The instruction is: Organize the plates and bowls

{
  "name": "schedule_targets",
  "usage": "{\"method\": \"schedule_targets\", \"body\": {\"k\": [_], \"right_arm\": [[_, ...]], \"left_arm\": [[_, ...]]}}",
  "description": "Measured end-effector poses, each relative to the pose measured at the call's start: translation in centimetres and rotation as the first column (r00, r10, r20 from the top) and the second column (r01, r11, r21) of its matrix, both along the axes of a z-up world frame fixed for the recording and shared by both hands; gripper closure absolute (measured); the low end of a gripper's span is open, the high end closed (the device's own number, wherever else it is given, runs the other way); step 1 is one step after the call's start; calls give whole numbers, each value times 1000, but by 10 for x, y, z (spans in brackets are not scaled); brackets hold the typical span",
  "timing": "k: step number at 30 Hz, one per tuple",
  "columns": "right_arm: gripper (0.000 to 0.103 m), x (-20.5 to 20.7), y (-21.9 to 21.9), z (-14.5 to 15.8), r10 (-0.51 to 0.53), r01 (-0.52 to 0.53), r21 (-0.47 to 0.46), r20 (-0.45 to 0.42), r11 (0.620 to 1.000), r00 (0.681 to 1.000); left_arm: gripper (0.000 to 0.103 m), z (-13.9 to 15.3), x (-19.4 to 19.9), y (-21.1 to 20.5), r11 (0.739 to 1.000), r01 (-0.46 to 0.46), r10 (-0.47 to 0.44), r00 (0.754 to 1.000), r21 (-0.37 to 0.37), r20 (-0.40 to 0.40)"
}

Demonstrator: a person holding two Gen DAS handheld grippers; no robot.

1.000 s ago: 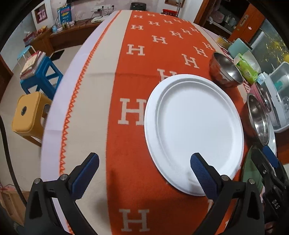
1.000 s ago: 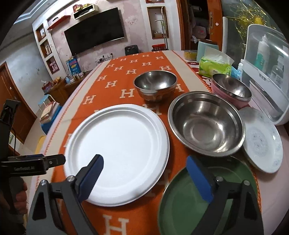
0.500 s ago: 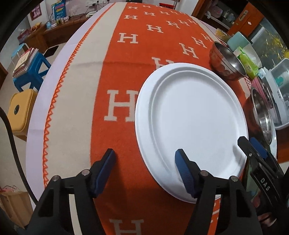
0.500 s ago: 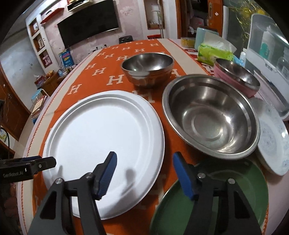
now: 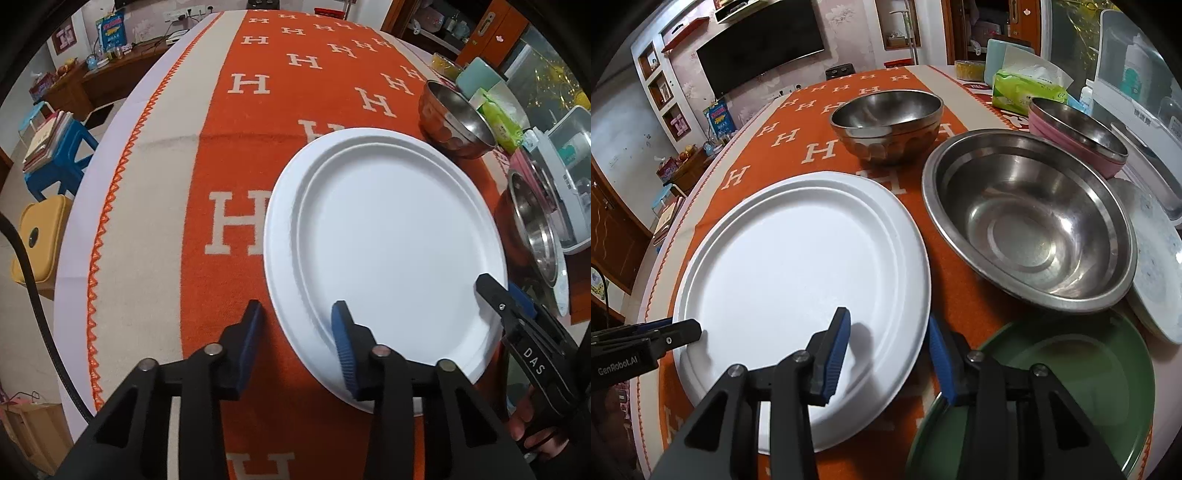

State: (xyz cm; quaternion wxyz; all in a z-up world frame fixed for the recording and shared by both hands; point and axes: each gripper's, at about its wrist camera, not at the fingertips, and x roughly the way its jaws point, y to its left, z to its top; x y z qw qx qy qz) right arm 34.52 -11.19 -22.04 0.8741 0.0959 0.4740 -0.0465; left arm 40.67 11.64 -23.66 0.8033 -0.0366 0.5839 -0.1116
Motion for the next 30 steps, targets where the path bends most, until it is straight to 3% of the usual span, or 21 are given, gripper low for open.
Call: {"method": "schedule_targets", "body": {"k": [2,10,22,30], "right_arm": [[61,0,0,0,-1,1,3,-3,1000,1000],[62,-6,0,6,-13,13,35,-9,999,1000],[62,-22,15,33,16,-18,34,51,999,999],[62,-52,27,60,25,-29,31,107,999,994]], "left_arm": [[75,0,0,1,1000,7,-7,1000,-20,-8],[75,2,-3,8,999,-12,10,999,-45,-38],[75,40,-22,25,997,-51,54,998,-52,40],[75,73,-57,35,995,-77,83,992,-55,98]]}}
